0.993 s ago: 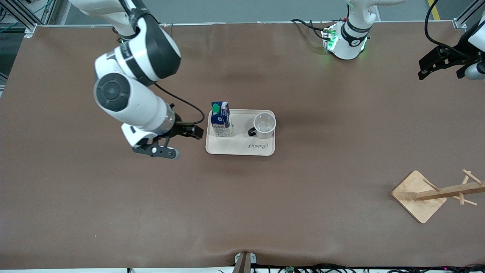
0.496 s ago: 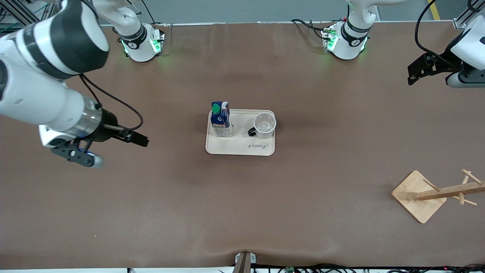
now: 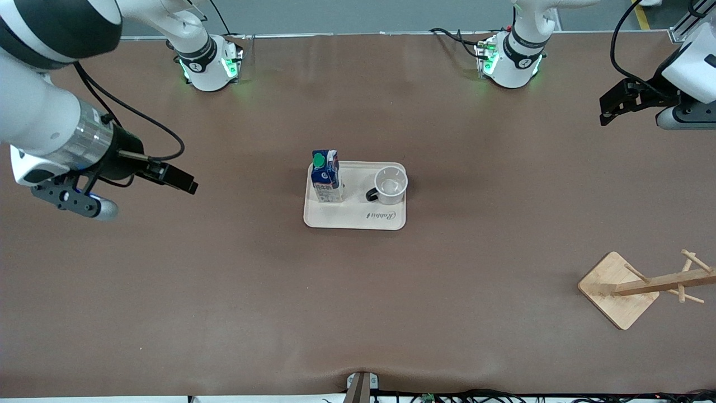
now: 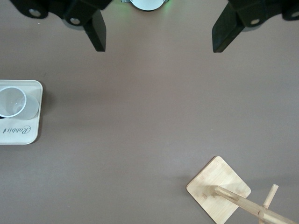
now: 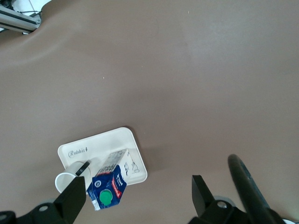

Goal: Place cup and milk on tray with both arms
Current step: 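Open the right gripper and withdraw it from the carton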

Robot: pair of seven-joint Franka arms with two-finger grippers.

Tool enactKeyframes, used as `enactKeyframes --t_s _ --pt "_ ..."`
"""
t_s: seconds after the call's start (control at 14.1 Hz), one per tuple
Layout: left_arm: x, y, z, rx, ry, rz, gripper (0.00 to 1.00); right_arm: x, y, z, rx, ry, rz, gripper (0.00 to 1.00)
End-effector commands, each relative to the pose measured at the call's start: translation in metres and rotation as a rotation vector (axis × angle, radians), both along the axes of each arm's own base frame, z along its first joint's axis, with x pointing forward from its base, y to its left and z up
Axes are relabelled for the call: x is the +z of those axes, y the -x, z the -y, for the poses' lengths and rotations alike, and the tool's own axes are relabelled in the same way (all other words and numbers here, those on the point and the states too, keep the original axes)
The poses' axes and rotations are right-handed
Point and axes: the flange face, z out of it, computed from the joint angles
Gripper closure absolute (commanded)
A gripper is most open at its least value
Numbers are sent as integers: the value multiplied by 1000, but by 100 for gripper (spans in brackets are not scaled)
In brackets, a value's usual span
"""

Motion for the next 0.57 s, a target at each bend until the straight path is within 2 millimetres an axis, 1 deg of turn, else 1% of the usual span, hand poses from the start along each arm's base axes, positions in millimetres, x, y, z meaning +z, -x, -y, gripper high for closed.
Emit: enactKeyframes --t_s 0.0,0.07,0.14,0.21,0.28,0.35,0.43,0.5 --pt "6 -2 1 3 0 20 0 6 -1 14 -18 6 18 0" --pt "6 -3 1 3 1 21 0 9 -5 22 -36 1 32 0" --pt "6 -3 1 2 1 23 0 14 -5 27 -46 1 47 0" --pt "6 -3 2 2 2 23 0 22 -2 26 -43 2 61 0" --pt "6 -3 2 2 2 23 0 25 0 26 -37 -2 58 0" --pt "5 -3 2 4 2 23 0 39 10 30 -28 -37 53 0" --pt "5 -3 2 2 4 23 0 41 17 27 -7 -70 18 0" --pt "5 -3 2 2 4 23 0 39 19 18 20 -25 29 0"
